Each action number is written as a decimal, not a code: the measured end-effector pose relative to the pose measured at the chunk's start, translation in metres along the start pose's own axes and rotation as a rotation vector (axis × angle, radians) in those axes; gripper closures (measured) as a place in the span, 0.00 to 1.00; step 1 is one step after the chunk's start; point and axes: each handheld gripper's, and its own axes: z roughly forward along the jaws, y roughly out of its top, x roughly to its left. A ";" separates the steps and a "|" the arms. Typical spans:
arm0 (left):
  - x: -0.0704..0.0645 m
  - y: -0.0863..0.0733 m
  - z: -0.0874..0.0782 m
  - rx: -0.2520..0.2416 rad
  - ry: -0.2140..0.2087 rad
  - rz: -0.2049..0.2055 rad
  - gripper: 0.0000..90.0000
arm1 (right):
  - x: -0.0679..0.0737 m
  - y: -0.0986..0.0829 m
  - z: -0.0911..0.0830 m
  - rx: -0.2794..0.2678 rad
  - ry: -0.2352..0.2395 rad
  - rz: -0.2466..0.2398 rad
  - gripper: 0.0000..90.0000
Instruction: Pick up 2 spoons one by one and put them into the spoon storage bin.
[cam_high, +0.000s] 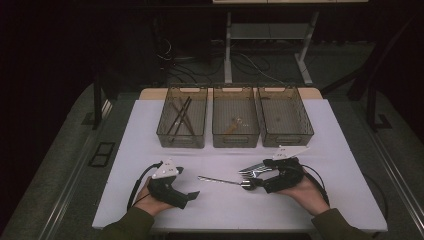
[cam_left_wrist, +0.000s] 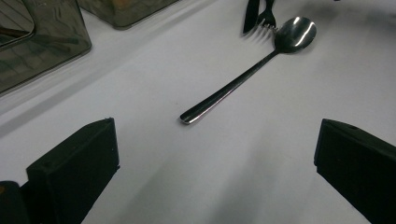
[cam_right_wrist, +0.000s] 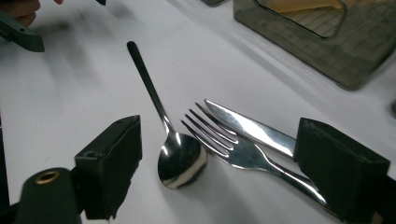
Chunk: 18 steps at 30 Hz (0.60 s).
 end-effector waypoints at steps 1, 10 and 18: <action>0.000 0.000 0.000 -0.001 -0.001 -0.001 0.00 | 0.000 0.001 0.002 0.005 0.003 0.004 0.18; 0.000 0.000 0.000 -0.001 -0.004 -0.002 0.00 | 0.001 0.002 0.010 0.039 0.046 -0.006 0.39; 0.000 0.000 0.000 0.004 -0.008 0.002 0.00 | 0.001 -0.003 0.017 0.093 0.056 0.004 0.53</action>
